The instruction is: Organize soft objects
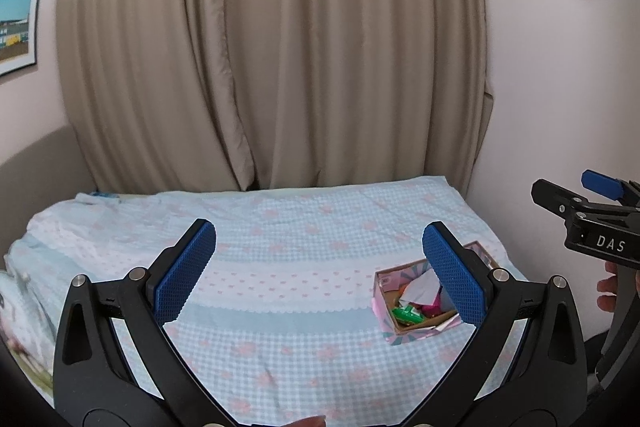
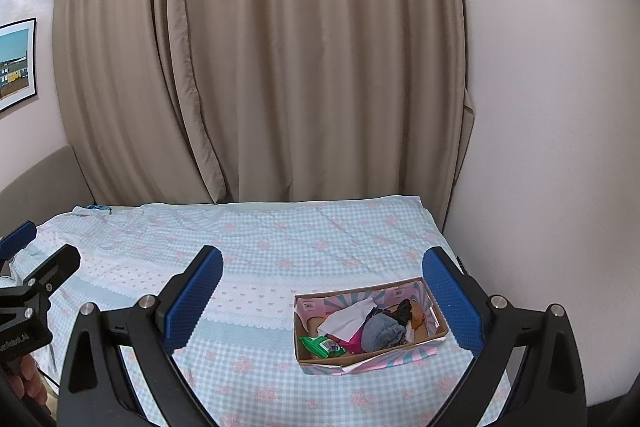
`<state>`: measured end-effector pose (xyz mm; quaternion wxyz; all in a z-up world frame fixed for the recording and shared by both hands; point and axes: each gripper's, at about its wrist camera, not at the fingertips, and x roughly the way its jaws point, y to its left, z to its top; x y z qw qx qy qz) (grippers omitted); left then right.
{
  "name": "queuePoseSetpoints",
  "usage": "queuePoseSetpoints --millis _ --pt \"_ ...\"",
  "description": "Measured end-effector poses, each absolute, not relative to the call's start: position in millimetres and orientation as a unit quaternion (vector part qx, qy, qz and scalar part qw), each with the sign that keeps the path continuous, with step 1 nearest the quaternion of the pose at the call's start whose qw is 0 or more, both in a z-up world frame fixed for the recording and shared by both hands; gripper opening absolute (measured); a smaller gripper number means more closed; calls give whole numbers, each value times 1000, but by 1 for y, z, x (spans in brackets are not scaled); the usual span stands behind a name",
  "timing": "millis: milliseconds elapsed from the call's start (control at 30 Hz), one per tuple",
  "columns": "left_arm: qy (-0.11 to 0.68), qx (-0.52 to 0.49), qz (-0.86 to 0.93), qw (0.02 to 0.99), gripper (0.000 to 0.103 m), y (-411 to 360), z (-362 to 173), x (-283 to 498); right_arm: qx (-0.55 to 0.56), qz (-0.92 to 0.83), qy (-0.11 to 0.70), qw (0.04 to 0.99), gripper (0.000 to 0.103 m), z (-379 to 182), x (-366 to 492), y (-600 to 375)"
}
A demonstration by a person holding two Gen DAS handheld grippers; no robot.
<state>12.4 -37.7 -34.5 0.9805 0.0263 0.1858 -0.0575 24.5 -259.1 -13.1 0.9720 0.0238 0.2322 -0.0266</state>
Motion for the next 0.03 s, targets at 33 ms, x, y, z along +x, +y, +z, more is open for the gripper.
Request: queuePoseSetpoints --millis 33 --pt "186 26 -58 980 103 -38 -34 13 23 -29 232 972 100 -13 25 -258"
